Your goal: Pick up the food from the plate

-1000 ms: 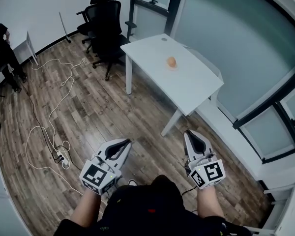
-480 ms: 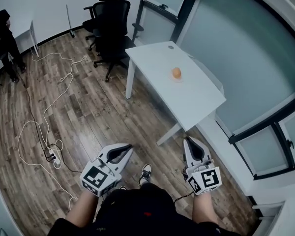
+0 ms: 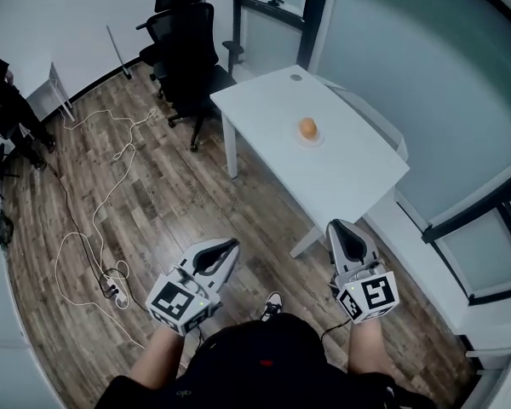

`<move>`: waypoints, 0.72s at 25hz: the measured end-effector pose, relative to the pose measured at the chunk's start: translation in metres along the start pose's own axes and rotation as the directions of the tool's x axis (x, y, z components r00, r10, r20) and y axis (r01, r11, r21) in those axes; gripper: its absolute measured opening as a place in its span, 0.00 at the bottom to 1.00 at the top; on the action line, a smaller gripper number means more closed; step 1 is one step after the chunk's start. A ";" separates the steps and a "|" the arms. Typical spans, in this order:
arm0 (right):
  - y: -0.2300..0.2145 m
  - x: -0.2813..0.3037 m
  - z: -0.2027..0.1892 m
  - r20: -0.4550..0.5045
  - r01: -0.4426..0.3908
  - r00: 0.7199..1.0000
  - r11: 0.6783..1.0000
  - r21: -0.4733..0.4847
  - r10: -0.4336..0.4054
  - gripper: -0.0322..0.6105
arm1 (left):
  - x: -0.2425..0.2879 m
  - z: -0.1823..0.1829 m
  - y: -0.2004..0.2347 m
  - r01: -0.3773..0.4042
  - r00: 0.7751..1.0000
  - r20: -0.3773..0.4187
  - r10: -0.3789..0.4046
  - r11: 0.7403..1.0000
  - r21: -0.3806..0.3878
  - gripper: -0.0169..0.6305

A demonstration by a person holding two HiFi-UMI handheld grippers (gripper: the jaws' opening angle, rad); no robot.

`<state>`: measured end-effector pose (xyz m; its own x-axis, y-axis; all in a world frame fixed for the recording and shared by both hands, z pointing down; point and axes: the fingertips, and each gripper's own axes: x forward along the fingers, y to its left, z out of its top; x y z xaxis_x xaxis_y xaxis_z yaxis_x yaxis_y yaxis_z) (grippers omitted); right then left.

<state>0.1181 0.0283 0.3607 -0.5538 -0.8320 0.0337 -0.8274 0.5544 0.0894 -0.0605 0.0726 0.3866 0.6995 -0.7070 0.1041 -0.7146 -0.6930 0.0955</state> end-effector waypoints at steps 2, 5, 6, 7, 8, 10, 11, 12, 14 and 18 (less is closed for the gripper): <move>-0.028 0.012 -0.004 -0.001 0.004 1.000 1.000 0.023 -0.004 0.11 | 0.028 0.006 0.003 -0.008 1.000 -0.028 0.009 1.000 0.006 0.08; -0.068 0.026 -0.016 -0.003 -0.001 1.000 0.998 0.055 0.001 0.11 | 0.072 0.009 0.006 -0.006 0.999 -0.034 0.006 1.000 0.014 0.08; -0.081 0.030 -0.021 -0.009 -0.005 1.000 0.998 0.063 0.005 0.11 | 0.086 0.010 0.008 -0.010 0.999 -0.040 0.011 1.000 0.015 0.08; -0.094 0.034 -0.026 -0.015 -0.009 1.000 0.997 0.072 0.010 0.11 | 0.100 0.011 0.010 -0.018 0.999 -0.048 0.018 1.000 0.013 0.08; -0.107 0.038 -0.032 -0.022 -0.016 1.000 0.997 0.081 0.018 0.11 | 0.114 0.012 0.011 -0.026 0.998 -0.056 0.027 1.000 0.013 0.08; -0.130 0.046 -0.041 -0.030 -0.037 0.999 0.994 0.105 0.041 0.11 | 0.139 0.013 0.012 -0.041 0.997 -0.065 0.041 0.999 0.014 0.08; -0.141 0.049 -0.046 -0.031 -0.047 0.998 0.992 0.116 0.051 0.11 | 0.149 0.012 0.012 -0.047 0.996 -0.069 0.048 0.999 0.012 0.08; -0.150 0.053 -0.049 -0.031 -0.053 0.998 0.991 0.125 0.058 0.11 | 0.159 0.010 0.012 -0.053 0.995 -0.079 0.054 0.999 0.010 0.08; -0.161 0.062 -0.055 -0.026 -0.060 0.998 0.988 0.144 0.065 0.11 | 0.172 0.006 0.015 -0.059 0.993 -0.105 0.060 0.998 0.013 0.08; -0.168 0.080 -0.066 -0.030 -0.076 0.996 0.982 0.172 0.082 0.11 | 0.189 0.003 0.026 -0.064 0.991 -0.114 0.063 0.998 -0.006 0.08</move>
<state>0.2188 -0.1323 0.4144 -0.6171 -0.7837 0.0712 -0.7865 0.6116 -0.0857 0.0525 -0.0795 0.4055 0.6477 -0.7286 0.2225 -0.7582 -0.6451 0.0949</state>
